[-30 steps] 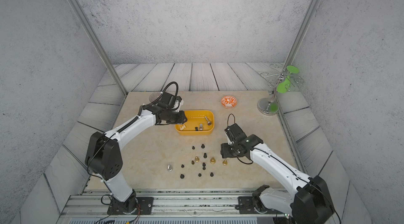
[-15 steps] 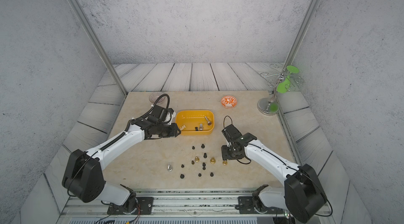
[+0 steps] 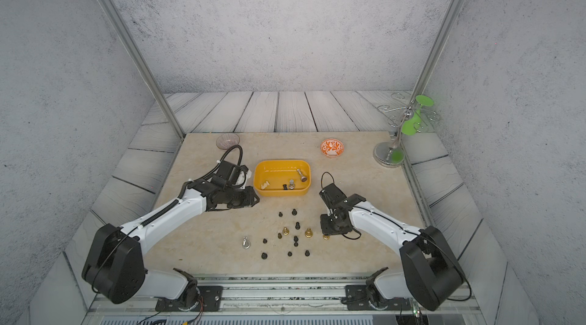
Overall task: Put the chess pieces into the storage box
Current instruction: Pick up the chess piece at the center of the board.
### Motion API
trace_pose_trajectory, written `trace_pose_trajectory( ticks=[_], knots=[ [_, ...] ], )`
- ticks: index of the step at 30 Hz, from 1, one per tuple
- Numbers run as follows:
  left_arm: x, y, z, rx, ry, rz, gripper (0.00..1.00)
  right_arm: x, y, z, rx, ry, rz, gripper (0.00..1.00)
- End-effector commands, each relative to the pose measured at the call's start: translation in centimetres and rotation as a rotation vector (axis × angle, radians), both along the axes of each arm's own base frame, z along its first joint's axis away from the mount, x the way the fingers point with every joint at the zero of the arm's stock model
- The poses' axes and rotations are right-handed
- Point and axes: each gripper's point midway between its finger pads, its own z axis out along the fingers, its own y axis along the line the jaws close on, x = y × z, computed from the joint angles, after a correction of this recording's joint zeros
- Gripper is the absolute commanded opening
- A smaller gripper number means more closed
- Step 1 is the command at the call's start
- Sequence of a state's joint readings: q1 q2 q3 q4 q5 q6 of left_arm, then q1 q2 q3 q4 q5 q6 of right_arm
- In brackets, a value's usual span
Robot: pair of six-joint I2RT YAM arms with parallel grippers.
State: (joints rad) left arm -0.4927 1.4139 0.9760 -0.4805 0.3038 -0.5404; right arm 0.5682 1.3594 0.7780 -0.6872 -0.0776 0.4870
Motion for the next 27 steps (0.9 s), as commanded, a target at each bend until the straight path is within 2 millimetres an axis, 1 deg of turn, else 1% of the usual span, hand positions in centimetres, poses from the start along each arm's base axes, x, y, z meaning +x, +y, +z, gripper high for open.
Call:
trace_pose_trajectory(
  ticks=[1,6,9,18,22,27],
  knots=[
    [0.0,0.2,0.3,-0.014,-0.011,0.014,0.27,-0.5,0.2,-0.9,0.001,0.031,0.006,0.38],
    [0.0,0.1,0.4,-0.017,-0.009,0.016,0.27,-0.5,0.4,-1.3,0.002,0.043,0.01,0.33],
    [0.0,0.1,0.6,-0.02,-0.016,0.019,0.27,-0.7,0.5,-1.6,0.0,0.056,0.017,0.32],
    [-0.1,0.2,0.4,-0.022,-0.012,0.024,0.27,-1.4,0.0,-2.6,-0.026,0.093,0.02,0.31],
    [-0.2,0.2,0.3,-0.021,-0.012,0.025,0.27,-1.5,0.0,-2.7,-0.027,0.093,0.016,0.28],
    [-0.2,0.2,0.2,-0.022,-0.008,0.025,0.27,-1.1,0.1,-2.3,-0.021,0.076,0.014,0.25]
  ],
)
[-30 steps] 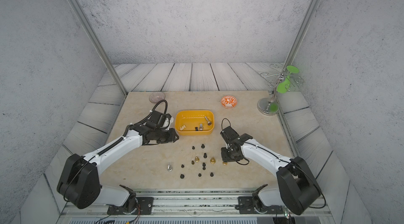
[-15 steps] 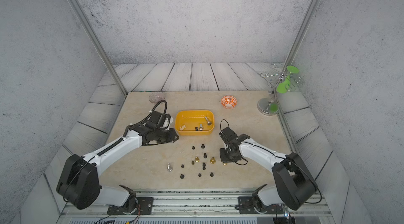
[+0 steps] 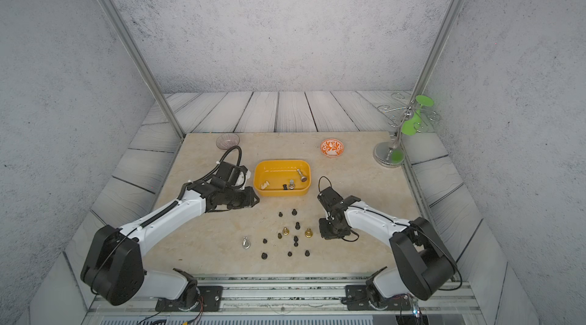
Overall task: Put the chess pieces into the storage box
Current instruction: Pick up the chess piece at the center of the board.
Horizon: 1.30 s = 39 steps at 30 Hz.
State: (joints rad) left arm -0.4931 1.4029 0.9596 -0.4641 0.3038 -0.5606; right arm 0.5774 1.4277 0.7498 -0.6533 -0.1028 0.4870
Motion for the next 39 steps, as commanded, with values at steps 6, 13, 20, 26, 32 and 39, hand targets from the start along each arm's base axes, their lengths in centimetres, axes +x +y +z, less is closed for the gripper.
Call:
trace_pose_trajectory(
  ticks=[6,13,20,26,32,39],
  knots=[
    [-0.2,0.1,0.2,-0.01,-0.008,0.008,0.27,0.2,0.3,0.5,0.004,-0.003,0.004,0.18],
    [-0.2,0.3,0.3,-0.008,-0.016,0.011,0.27,0.8,0.8,2.7,0.032,-0.043,0.015,0.14],
    [-0.4,0.4,0.4,-0.005,-0.017,0.009,0.28,3.7,2.2,7.3,0.065,-0.149,0.055,0.13],
    [-0.5,0.4,0.6,-0.006,-0.021,0.007,0.27,7.0,4.4,11.3,0.099,-0.237,0.121,0.12],
    [-0.6,0.5,0.6,-0.005,-0.019,0.003,0.28,11.1,7.7,13.6,0.142,-0.287,0.197,0.12],
    [-1.0,0.6,0.3,-0.003,-0.009,0.001,0.28,16.4,12.1,15.1,0.195,-0.325,0.278,0.12]
  ],
)
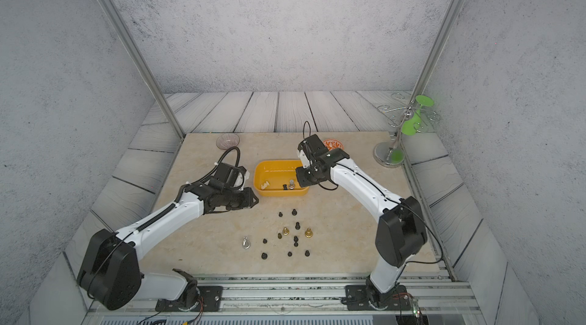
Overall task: Put the chess pieces into the storage box
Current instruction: Pick up the chess piece at the center of the board, then place the chess piece in the storage box.
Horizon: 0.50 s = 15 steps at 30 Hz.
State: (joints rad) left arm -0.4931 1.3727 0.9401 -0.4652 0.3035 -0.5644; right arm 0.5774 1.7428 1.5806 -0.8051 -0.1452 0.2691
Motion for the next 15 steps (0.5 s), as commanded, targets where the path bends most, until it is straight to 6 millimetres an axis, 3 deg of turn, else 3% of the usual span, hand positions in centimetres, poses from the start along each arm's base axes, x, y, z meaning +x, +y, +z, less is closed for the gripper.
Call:
trace_pose_trajectory(
  ticks=[1,9,15],
  knots=[
    [-0.6,0.4,0.1,0.001,-0.002,0.0,0.28,1.7,1.9,-0.5,0.001,0.009,0.07,0.12],
    [-0.9,0.7,0.1,0.002,-0.009,0.008,0.28,6.0,5.6,-1.7,0.029,0.017,0.116,0.12],
    [-1.3,0.9,-0.1,0.0,-0.003,0.011,0.28,8.0,7.5,-4.2,0.049,0.05,0.122,0.12]
  ],
)
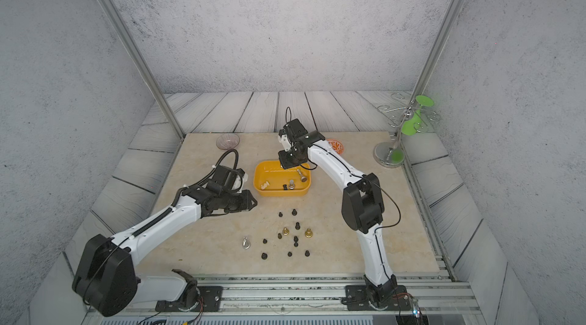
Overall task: Put the chess pieces into the storage box
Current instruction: Place the chess piece in the storage box.
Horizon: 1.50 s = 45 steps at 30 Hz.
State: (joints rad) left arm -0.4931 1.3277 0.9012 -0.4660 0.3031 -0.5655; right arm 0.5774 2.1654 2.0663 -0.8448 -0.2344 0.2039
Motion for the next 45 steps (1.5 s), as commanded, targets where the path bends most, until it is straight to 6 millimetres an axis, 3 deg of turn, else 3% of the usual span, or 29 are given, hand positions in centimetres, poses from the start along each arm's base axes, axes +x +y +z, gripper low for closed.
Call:
trace_pose_trajectory(
  ticks=[1,8,14,17,20,24,29,37,41,45],
  knots=[
    [-0.6,0.4,-0.2,0.002,0.004,0.01,0.28,0.3,0.7,-2.5,-0.011,0.06,0.022,0.12],
    [-0.9,0.8,0.3,0.007,-0.015,0.014,0.28,1.2,2.3,-4.9,0.031,0.112,0.006,0.12],
    [-0.8,0.6,0.4,0.005,-0.007,0.001,0.28,1.8,2.8,-5.5,0.049,0.126,-0.018,0.14],
    [-1.0,0.7,0.1,0.007,0.0,0.002,0.28,1.9,2.9,-5.6,0.056,0.132,-0.026,0.24],
    [-1.2,0.8,-0.2,0.01,0.006,0.005,0.28,2.0,2.9,-5.7,0.052,0.129,-0.031,0.43],
    [-1.1,0.8,-0.4,0.011,0.012,0.007,0.28,2.0,2.8,-5.2,0.051,0.118,-0.028,0.5],
    [-0.7,0.4,-0.2,0.003,0.01,0.005,0.28,1.8,2.7,-3.6,0.06,0.098,-0.021,0.53],
    [-0.2,-0.4,-0.6,0.005,0.024,-0.002,0.28,0.3,1.6,2.5,0.121,-0.004,-0.011,0.56],
    [0.1,-0.8,-0.4,0.01,0.024,-0.016,0.28,-1.1,0.4,5.2,0.129,-0.056,-0.006,0.57],
    [0.4,-1.3,-0.3,0.018,0.023,-0.031,0.28,-3.3,-1.4,6.3,0.131,-0.092,-0.016,0.58]
  ],
)
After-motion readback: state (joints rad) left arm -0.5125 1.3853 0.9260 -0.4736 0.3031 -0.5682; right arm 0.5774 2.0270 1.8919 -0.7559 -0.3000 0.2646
